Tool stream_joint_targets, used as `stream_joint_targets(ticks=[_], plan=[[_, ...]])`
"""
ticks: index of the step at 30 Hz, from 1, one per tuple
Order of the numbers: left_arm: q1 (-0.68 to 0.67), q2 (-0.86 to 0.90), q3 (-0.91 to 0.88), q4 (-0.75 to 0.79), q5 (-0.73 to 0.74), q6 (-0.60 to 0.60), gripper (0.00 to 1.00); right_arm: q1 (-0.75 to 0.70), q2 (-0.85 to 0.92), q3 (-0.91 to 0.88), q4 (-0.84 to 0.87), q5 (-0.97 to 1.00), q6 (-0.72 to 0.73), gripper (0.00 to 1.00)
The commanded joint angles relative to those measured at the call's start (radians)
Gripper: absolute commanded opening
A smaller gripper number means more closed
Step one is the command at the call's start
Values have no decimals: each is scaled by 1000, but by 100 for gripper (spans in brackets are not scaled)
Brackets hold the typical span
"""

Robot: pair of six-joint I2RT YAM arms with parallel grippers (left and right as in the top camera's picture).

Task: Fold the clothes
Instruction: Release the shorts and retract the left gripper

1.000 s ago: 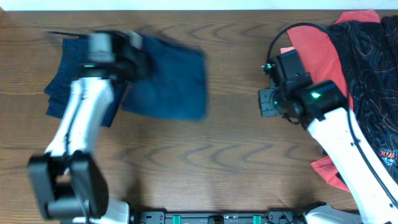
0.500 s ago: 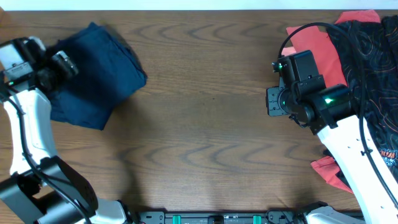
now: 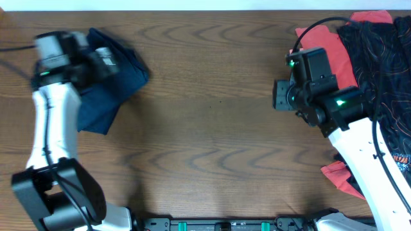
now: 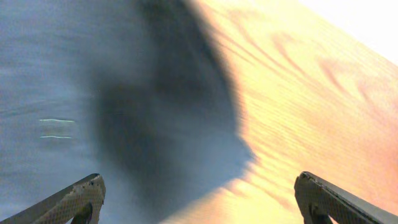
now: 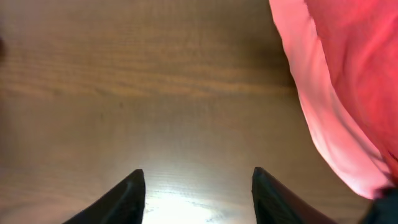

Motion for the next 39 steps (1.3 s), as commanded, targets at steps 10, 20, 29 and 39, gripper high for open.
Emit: stream_joint_targets(ticks=[10,20,29,39], plan=[[-387,5,-3,-578,-118,43,98,-246,186,13,-224,-207,-63,99],[-410,-154,-63,-760,-129,5,98,-312,41,-16,-369,-194,-109,99],[-525,-784,-402,-401,-308,-56,98,-235,-518,-368,-28,-106,-142,99],[-540,-1245,-532,-274,-312,-56,98,-226,-964,-569,-32,-64,-138,99]])
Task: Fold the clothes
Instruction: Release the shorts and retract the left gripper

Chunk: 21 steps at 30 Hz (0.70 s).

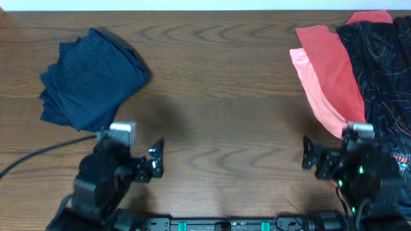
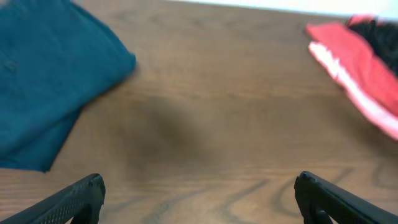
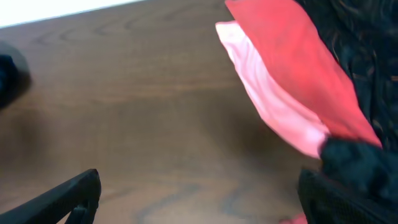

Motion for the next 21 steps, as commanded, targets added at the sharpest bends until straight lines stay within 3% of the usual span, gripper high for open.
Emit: stream_joint_targets(ticks=[1,6,21], plan=[[-2,-79,-7,-7,-19,-10,98,11,-72,-16,-67,24,-13,99],[-2,-116,-7,-19,-19,-10,98,11,-90,-17,-219,24,-13,99],[-2,-114,-7,-19,-19,-10,98,10,-105,-18,-225,27,-14,99]])
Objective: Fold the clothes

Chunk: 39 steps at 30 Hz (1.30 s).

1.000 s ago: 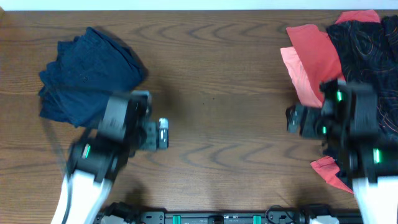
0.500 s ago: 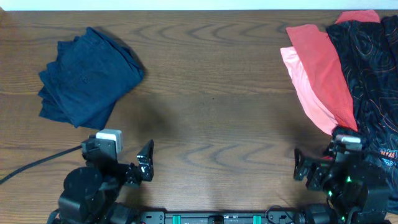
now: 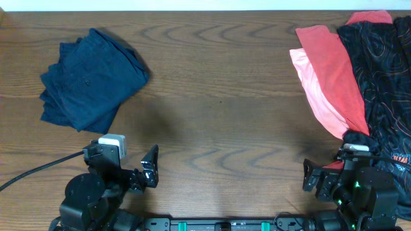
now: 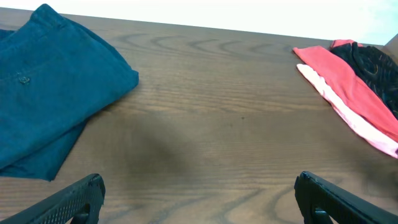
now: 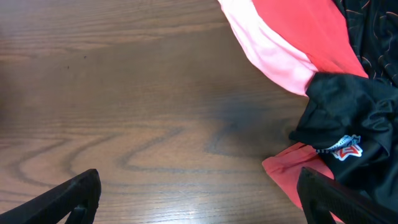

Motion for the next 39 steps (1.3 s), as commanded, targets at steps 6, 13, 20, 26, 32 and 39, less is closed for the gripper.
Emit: stream_joint_targets(ticks=[6,13,20,26,32,39], plan=[[-2,-2,-7,0,-15,-10,98,-26,-163,-76,108,13,-50,99],[-2,-2,-7,0,-15,-9,98,-27,-374,-344,436,13,-74,99],[-2,-2,-7,0,-15,-9,98,-27,-374,-604,848,13,-97,99],[-2,-2,-7,0,-15,-9,98,-27,-374,-776,1124,0,-114,99],[-2,-2,-7,0,-15,-9,98,-27,-373,-775,1088,-17,-115,99],[-2,-2,-7,0,-15,-9,98,-27,-372,-775,1088,-17,-115,99]])
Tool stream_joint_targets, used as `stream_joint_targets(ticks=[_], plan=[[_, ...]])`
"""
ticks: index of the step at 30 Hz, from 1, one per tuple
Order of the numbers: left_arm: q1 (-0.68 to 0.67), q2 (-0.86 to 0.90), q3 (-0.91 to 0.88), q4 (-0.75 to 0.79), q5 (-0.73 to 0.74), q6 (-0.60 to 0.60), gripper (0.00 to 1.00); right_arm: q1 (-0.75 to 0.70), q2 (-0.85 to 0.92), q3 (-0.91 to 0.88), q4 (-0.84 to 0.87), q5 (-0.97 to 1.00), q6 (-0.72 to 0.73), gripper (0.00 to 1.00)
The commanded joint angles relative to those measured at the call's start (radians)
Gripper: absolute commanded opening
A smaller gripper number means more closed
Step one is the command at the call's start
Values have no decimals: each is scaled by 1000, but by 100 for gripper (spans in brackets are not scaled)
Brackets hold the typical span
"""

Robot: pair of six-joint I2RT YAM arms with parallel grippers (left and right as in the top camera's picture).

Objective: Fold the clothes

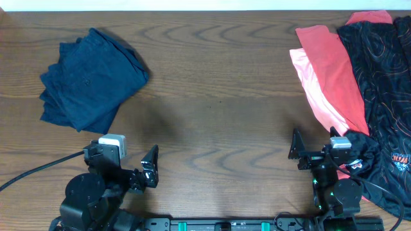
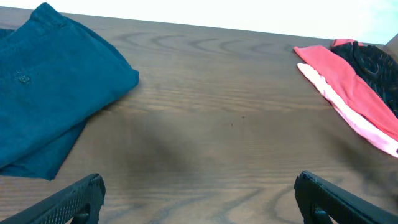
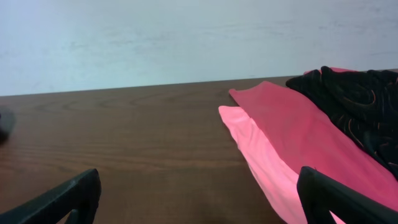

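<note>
A folded dark blue garment [image 1: 90, 77] lies at the table's far left and also appears in the left wrist view [image 2: 50, 93]. At the far right, a red and pink garment [image 1: 327, 70] [image 3: 292, 137] lies spread out. It is partly under a black patterned garment [image 1: 382, 83] [image 3: 351, 99]. My left gripper [image 1: 151, 168] [image 2: 199, 193] is open near the front edge, well short of the blue garment, with nothing between its fingers. My right gripper [image 1: 314, 151] [image 3: 199, 186] is also open and empty near the front, just in front of the red garment's lower end.
The brown wooden table [image 1: 218, 115] spreads between the two clothing piles. A black cable [image 1: 38, 168] trails off to the left from the left arm. A black rail [image 1: 218, 224] runs along the front edge. A white wall [image 3: 186, 37] stands behind the table.
The right wrist has shifted a little left and tilted up, so its view now looks level across the table to the wall instead of down at the wood. The left arm has not moved.
At first my left gripper was open over the blue garment at the far left, and my right was open beside the red garment. Then both arms were drawn back toward the front edge, grippers open and empty. They rest there now, with the clothes unmoved.
</note>
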Motion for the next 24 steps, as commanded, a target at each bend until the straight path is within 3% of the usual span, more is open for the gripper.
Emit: stream_joint_targets(ticks=[1,18,24], plan=[[-2,-3,-6,1,-14,-9,98,-13,-6,-3,-4,-7,-14,99],[7,-4,-6,-23,-38,15,98,-13,-6,-3,-3,-6,-14,99],[192,-6,-73,-57,-15,28,98,-13,-6,-3,-4,-7,-14,99]])
